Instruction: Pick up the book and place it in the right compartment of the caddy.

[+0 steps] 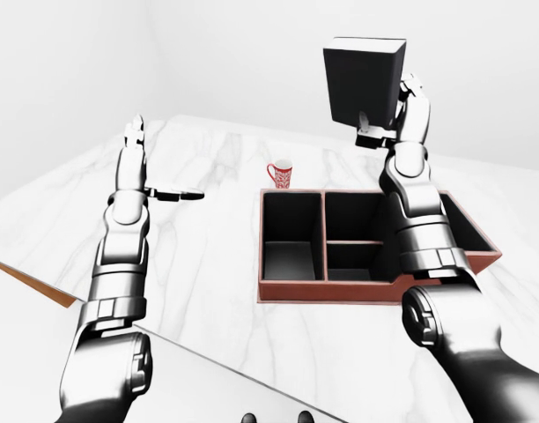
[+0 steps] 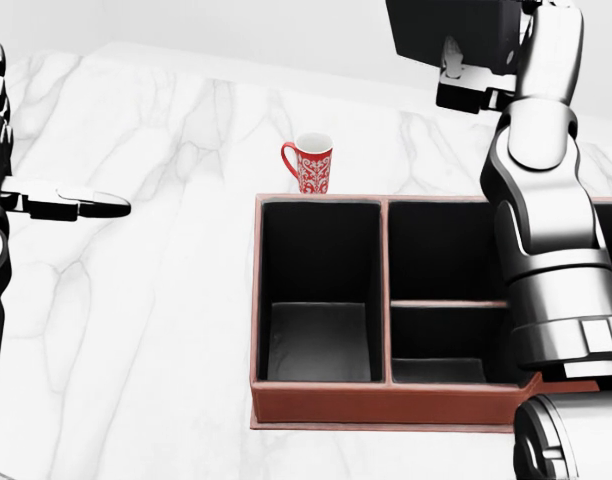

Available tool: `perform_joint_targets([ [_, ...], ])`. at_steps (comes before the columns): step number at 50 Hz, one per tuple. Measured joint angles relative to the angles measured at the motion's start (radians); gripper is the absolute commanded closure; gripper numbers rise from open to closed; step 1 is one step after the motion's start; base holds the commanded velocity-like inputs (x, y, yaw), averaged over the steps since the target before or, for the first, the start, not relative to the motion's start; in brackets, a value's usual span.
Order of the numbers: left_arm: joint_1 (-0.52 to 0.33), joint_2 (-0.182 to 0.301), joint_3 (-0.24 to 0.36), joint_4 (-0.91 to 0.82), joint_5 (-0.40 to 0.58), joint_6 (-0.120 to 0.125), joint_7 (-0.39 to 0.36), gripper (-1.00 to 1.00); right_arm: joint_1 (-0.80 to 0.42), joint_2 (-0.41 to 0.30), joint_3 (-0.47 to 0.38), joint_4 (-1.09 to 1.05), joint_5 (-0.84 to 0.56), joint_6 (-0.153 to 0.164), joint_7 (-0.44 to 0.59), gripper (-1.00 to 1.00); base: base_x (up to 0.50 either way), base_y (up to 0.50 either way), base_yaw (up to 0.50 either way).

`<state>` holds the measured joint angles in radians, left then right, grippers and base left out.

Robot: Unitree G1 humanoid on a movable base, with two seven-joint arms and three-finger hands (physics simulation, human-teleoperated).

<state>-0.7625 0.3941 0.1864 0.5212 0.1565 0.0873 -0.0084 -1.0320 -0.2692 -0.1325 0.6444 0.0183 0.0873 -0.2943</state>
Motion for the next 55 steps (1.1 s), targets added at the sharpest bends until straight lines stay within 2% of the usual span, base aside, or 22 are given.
perform_joint_targets([
  [21,0.013,-0.008,0.002,-0.021,-0.009,0.0,0.013,-1.0,0.086,-0.141,-0.067,-0.078,0.041,0.0,-0.002,1.0,0.0,0.0,0.0],
  [38,0.019,-0.015,0.0,-0.062,-0.013,0.0,0.009,-1.0,0.228,-0.217,-0.125,-0.197,0.046,0.0,0.031,1.0,0.0,0.0,0.0],
  [55,0.016,-0.013,0.002,-0.069,-0.012,0.0,0.008,-1.0,0.344,-0.264,-0.179,-0.328,0.043,0.0,0.07,1.0,0.0,0.0,0.0],
])
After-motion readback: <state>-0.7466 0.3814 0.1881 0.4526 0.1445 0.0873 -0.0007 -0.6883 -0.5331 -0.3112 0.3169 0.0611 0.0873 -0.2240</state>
